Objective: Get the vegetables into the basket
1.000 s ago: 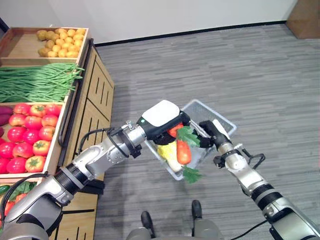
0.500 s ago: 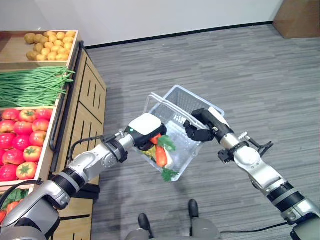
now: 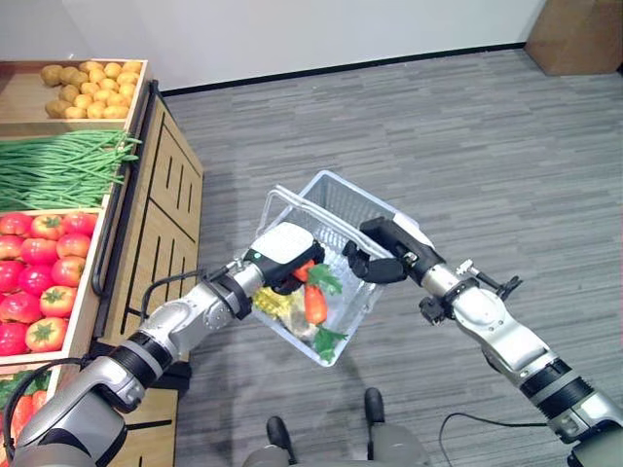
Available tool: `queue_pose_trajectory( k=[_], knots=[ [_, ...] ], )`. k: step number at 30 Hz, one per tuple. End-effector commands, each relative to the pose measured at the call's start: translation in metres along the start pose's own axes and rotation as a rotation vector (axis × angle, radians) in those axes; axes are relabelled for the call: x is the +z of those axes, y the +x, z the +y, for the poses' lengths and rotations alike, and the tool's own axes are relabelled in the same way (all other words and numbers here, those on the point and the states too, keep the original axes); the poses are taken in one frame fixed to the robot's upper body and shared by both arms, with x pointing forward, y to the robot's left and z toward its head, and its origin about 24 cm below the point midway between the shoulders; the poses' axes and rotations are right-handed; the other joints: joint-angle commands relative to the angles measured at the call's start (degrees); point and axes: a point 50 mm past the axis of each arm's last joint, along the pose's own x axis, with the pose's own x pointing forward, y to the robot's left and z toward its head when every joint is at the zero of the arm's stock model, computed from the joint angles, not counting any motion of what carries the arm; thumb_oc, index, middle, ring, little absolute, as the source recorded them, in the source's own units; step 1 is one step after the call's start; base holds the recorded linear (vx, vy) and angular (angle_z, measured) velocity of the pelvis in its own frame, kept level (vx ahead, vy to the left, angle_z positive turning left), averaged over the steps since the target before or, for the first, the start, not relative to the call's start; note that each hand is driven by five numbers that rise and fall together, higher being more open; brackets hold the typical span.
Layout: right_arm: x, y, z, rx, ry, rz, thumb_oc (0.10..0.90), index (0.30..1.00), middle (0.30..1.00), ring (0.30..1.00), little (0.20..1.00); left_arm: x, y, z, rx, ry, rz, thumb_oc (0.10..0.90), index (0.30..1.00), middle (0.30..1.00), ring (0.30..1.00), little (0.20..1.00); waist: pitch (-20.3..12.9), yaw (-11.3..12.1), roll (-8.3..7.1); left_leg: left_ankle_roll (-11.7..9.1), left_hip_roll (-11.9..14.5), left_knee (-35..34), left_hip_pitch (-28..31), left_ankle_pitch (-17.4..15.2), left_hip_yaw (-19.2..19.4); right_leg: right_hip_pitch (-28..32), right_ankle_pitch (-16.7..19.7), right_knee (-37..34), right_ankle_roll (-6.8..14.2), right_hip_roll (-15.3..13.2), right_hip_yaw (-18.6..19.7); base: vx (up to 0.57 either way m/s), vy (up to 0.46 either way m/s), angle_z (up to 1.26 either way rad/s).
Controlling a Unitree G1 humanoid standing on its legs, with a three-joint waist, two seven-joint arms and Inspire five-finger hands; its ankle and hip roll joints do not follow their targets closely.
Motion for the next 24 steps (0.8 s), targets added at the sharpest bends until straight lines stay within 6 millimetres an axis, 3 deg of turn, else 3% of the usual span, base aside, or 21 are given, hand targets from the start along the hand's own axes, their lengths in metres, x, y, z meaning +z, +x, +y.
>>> queue_pose_trajectory(
  k=[1, 11, 12, 13, 14, 24],
  knots=[
    [0.095, 0.009, 0.005, 0.006, 0.136, -0.536, 0.400, 0.300, 0.300, 0.300, 0.300, -0.003, 0.018, 0.032, 0.141, 0.063, -0.022, 0.400, 0.300, 0.300, 0.300, 0.300, -6.4, 0.2, -2.69, -2.9, 1.3, 0.1, 0.9, -3.1, -1.1, 1.5, -4.0, 0.0, 5.4, -3.8, -2.3, 0.00, 0.000, 0.00],
    [0.100, 0.015, 0.023, 0.066, 0.174, -0.552, 0.400, 0.300, 0.300, 0.300, 0.300, 0.015, 0.039, 0.016, 0.102, 0.087, -0.069, 0.400, 0.300, 0.300, 0.300, 0.300, -6.1, -0.3, -2.69, -2.8, 1.2, 0.1, 0.7, -3.2, -1.1, 1.4, -3.8, 0.0, 5.4, -4.1, -2.2, 0.00, 0.000, 0.00],
    [0.100, 0.015, 0.024, 0.072, 0.175, -0.556, 0.400, 0.300, 0.300, 0.300, 0.300, 0.014, 0.039, 0.012, 0.088, 0.102, -0.065, 0.486, 0.421, 0.421, 0.421, 0.421, -6.2, -0.3, -2.73, -2.8, 1.2, 0.1, 0.7, -3.2, -1.1, 1.3, -3.8, 0.0, 5.4, -4.1, -2.1, 0.00, 0.000, 0.00],
    [0.100, 0.015, 0.024, 0.072, 0.175, -0.556, 0.400, 0.300, 0.300, 0.300, 0.300, 0.014, 0.039, 0.012, 0.088, 0.102, -0.065, 0.737, 0.772, 0.772, 0.772, 0.772, -6.2, -0.3, -2.73, -2.8, 1.2, 0.1, 0.7, -3.2, -1.1, 1.3, -3.8, 0.0, 5.4, -4.1, -2.1, 0.00, 0.000, 0.00],
    [0.101, 0.014, 0.025, 0.074, 0.175, -0.558, 0.400, 0.300, 0.300, 0.300, 0.300, 0.013, 0.039, 0.010, 0.083, 0.101, -0.055, 0.900, 1.000, 1.000, 1.000, 1.000, -6.2, -0.2, -2.77, -2.8, 1.2, 0.1, 0.7, -3.2, -1.0, 1.3, -3.8, 0.0, 5.4, -4.1, -2.1, 0.00, 0.000, 0.00],
    [0.087, 0.016, 0.020, 0.013, 0.137, -0.495, 0.400, 0.300, 0.300, 0.300, 0.300, 0.019, 0.040, 0.004, 0.074, 0.079, -0.066, 0.900, 1.000, 1.000, 1.000, 1.000, -6.2, 0.1, -2.86, -2.7, 1.2, 0.1, 0.7, -3.2, -1.5, 1.7, -3.9, 0.0, 5.2, -4.2, -2.6, 0.00, 0.000, 0.00]
  ],
)
